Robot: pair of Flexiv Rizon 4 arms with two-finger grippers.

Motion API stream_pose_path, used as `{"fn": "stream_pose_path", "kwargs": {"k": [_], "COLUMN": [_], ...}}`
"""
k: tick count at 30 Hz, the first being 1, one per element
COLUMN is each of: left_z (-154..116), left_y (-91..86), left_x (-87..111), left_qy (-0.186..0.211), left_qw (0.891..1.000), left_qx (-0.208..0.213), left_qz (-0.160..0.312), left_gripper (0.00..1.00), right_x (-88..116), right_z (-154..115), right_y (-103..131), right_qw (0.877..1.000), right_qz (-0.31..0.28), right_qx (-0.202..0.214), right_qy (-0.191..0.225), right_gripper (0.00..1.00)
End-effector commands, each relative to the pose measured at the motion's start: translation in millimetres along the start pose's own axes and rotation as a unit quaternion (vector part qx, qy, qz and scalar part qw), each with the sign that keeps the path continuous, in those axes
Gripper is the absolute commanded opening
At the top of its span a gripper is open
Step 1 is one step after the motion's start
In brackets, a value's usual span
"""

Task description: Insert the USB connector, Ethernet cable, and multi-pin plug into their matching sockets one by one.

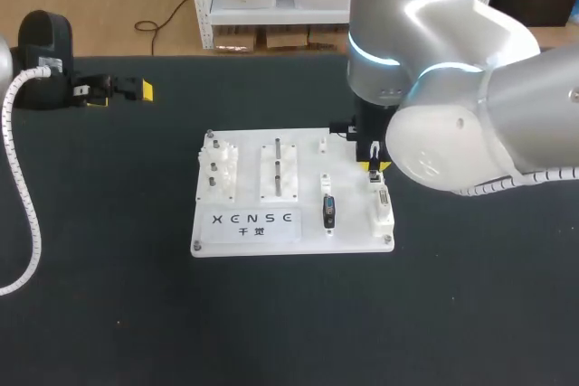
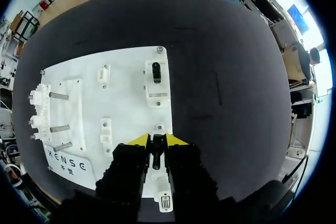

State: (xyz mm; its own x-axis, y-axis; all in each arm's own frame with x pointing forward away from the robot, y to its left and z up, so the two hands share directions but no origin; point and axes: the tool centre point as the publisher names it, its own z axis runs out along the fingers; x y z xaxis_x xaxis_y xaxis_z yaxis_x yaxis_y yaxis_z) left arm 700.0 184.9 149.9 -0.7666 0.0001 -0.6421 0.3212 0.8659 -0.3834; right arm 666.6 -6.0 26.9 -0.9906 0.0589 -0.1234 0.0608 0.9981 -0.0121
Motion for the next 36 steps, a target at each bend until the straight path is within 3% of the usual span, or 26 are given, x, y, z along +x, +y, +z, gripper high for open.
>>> {"fn": "stream_pose_path", "kwargs": {"k": [1,36], "left_z": [0.0,0.0], "left_y": [0.0,0.0], "left_x": [0.0,0.0], "left_qy": [0.000,0.000], "left_qw": [1.000,1.000], "left_qx": [0.000,0.000], "left_qz": [0.000,0.000], "left_gripper": [1.00,1.00], "right_x": [1.2,8.3], "right_z": [0.5,6.0], "right_y": [-0.7,-7.8], "right_qw": [1.000,1.000], "right_qz": [0.002,0.006], "right_qx": [0.001,0.005], "right_qy": [-0.001,0.005], "right_gripper": [0.00,0.00]}}
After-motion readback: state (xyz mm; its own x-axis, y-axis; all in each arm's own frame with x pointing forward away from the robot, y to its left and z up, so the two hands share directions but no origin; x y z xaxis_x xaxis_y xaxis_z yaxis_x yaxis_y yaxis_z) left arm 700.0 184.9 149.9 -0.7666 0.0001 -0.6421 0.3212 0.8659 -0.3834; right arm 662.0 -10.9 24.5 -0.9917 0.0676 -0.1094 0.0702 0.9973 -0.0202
